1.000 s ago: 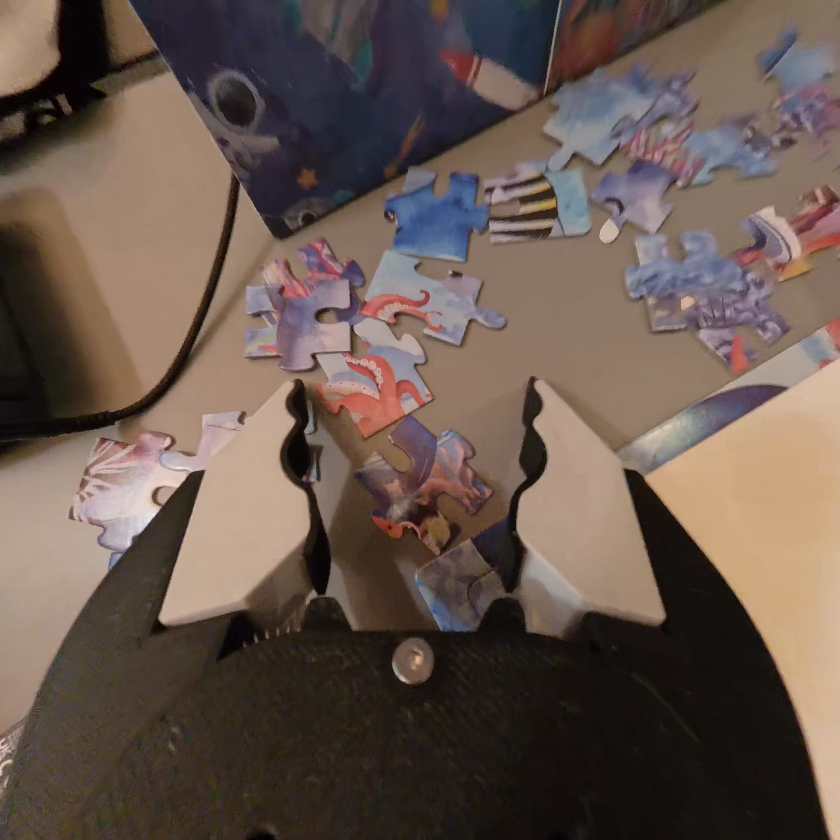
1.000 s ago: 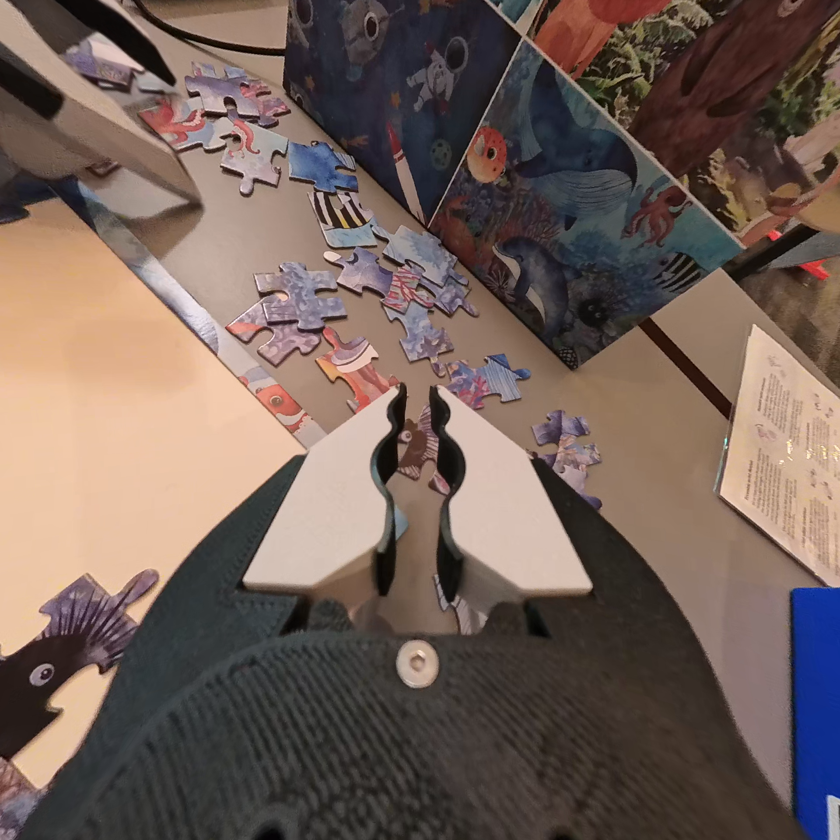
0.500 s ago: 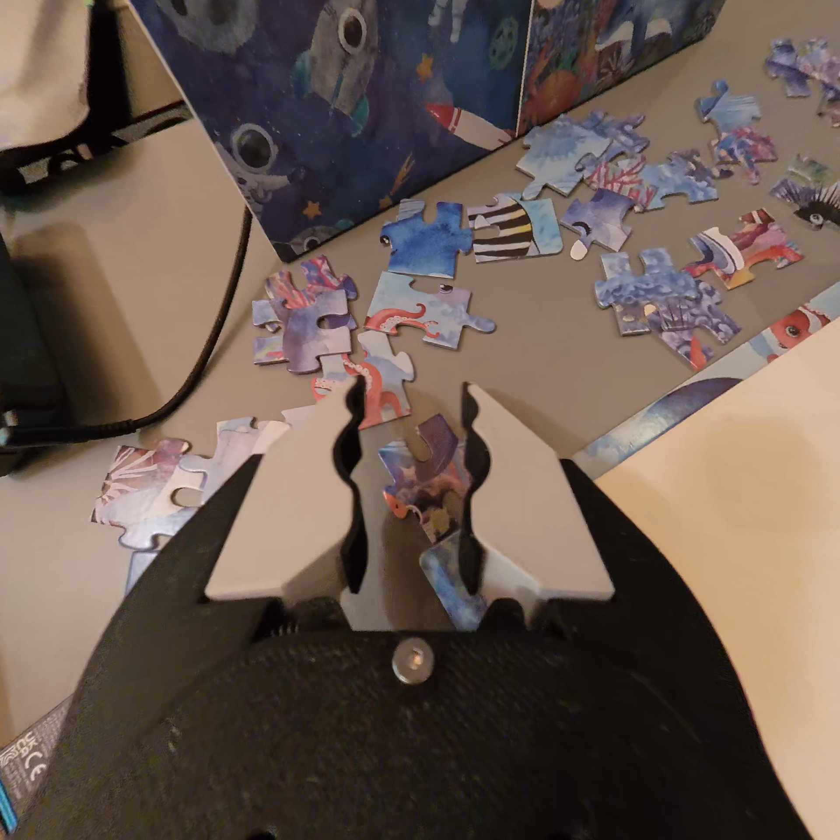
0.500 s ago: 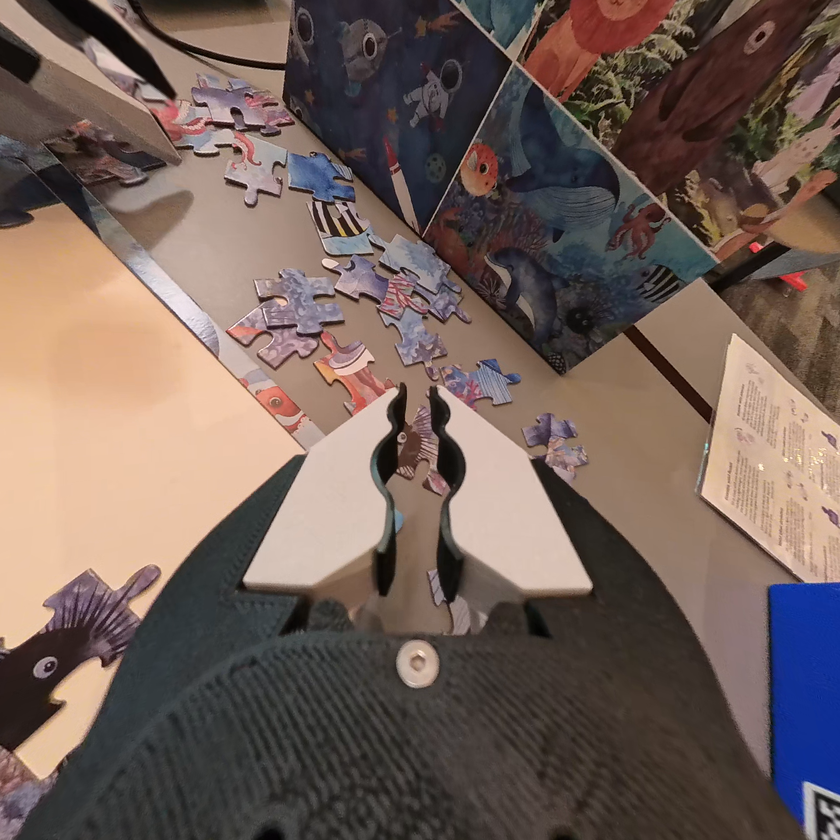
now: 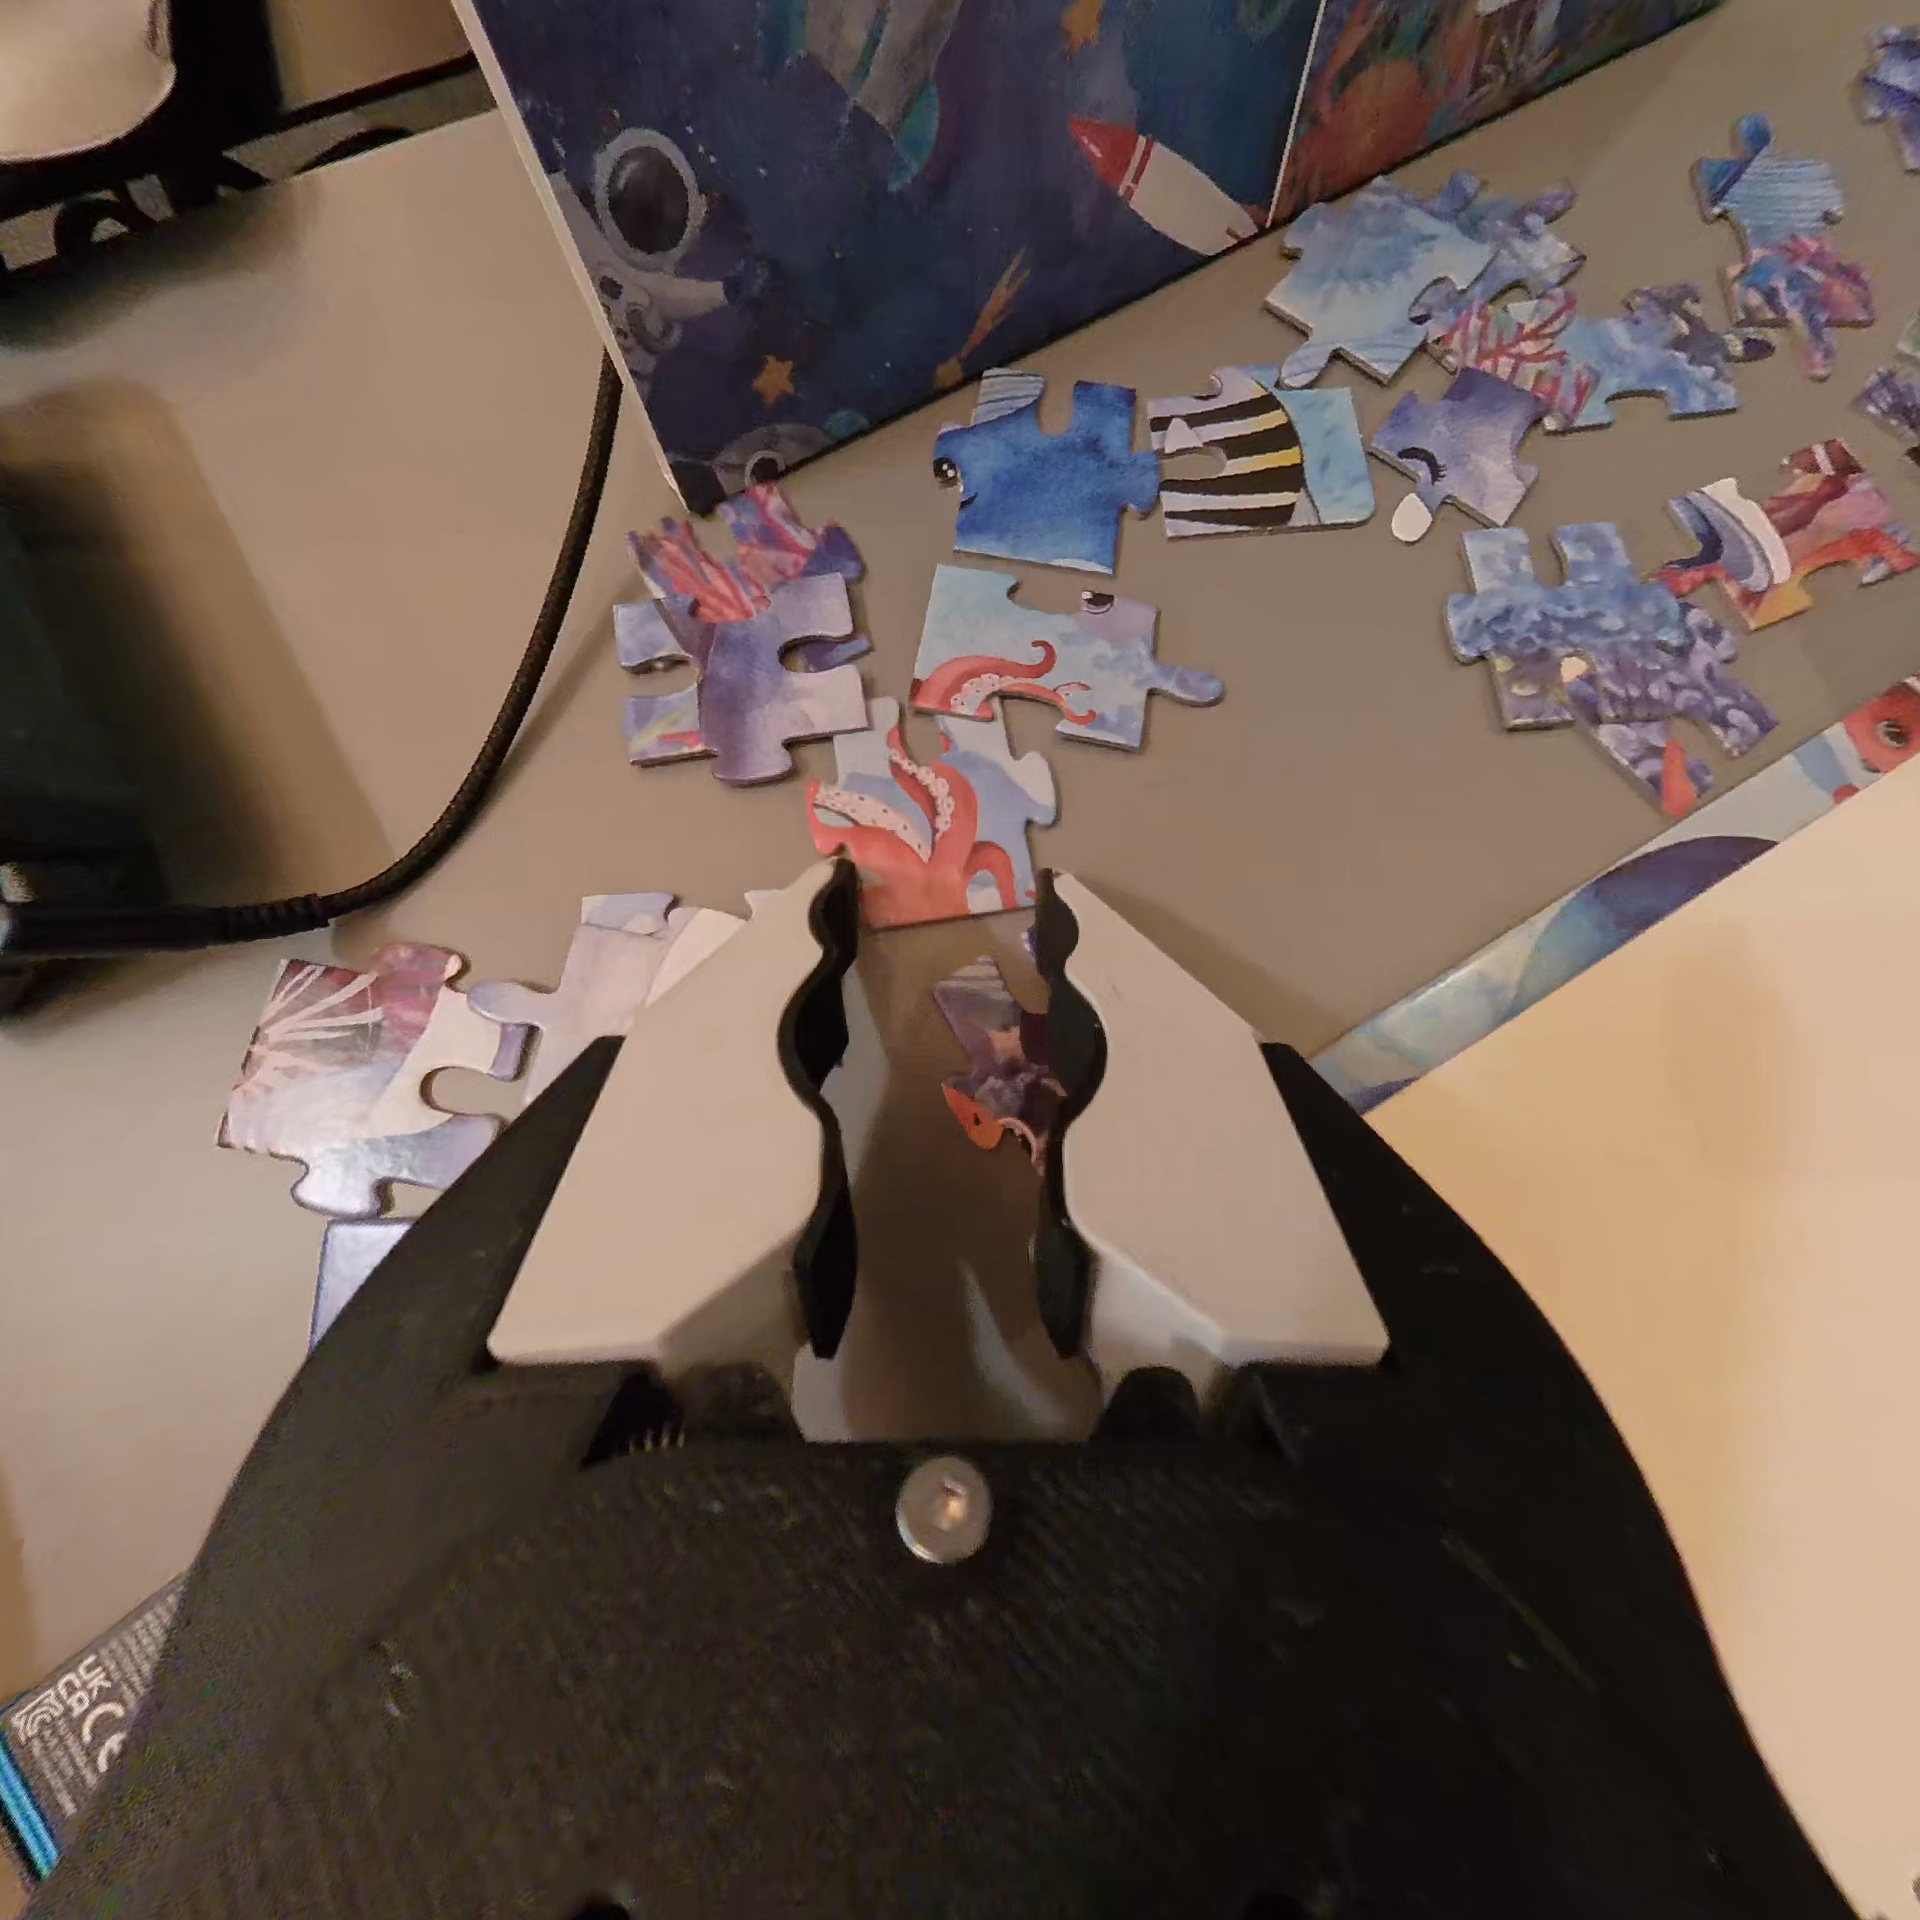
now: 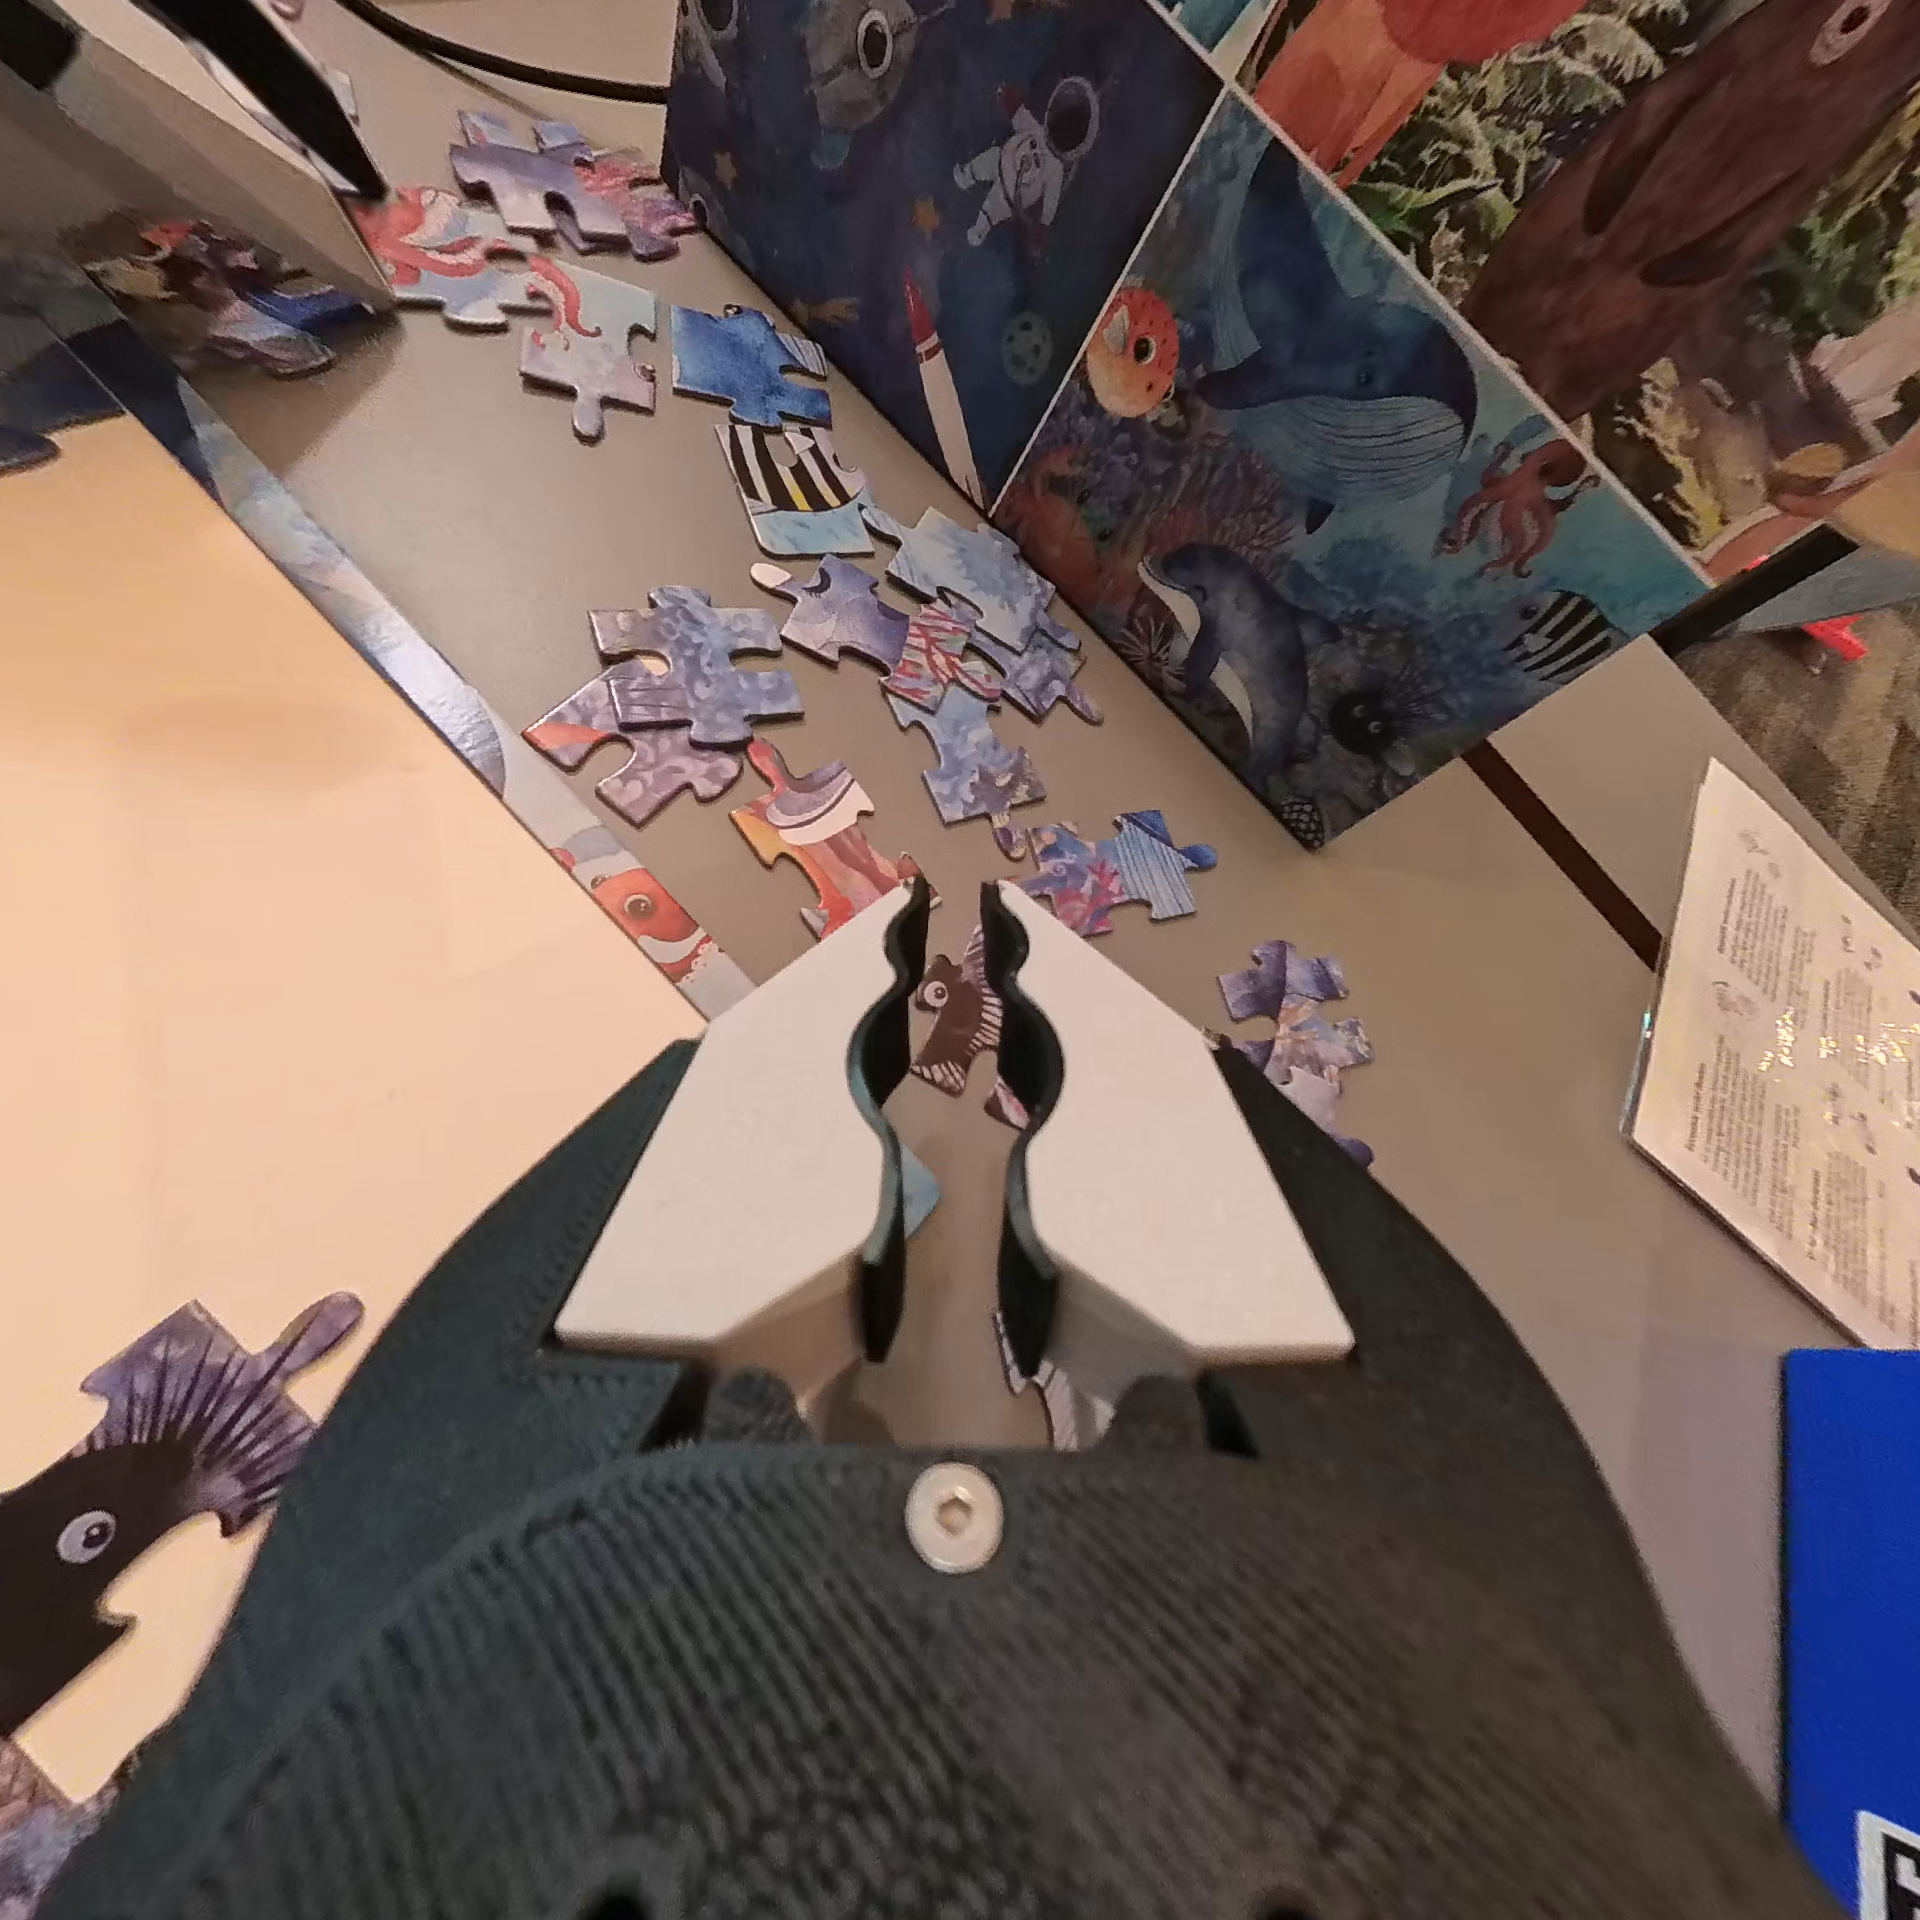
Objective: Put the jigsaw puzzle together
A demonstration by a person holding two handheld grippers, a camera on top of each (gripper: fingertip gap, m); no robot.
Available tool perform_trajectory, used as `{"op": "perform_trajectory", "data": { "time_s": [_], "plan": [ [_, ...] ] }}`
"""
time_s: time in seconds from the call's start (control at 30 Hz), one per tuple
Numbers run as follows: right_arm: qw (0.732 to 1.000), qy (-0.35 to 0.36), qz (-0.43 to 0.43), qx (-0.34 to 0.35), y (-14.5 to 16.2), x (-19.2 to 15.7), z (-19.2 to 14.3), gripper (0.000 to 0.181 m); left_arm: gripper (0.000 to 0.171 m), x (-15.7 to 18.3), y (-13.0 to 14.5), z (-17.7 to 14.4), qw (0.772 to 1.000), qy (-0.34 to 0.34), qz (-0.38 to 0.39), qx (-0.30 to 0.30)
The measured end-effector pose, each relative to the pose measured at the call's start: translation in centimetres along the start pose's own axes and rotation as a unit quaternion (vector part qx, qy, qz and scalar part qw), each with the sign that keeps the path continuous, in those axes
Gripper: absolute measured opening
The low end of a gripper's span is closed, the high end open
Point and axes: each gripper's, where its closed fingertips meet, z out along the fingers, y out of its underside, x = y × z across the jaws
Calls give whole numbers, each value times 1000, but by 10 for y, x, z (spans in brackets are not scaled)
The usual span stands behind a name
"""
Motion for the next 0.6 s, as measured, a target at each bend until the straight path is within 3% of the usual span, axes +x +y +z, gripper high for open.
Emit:
{"op": "perform_trajectory", "data": {
  "time_s": [0.4,0.53,0.6],
  "plan": [
    [1000,2,-1,3,-1,1,-1,9,31,17,-33,-41,991,32,76,100],
    [1000,-6,2,11,-4,-2,-2,9,31,39,-45,-61,979,73,117,148],
    [999,-21,6,24,-9,-7,-3,10,31,68,-47,-74,963,154,142,168]
  ]
}}
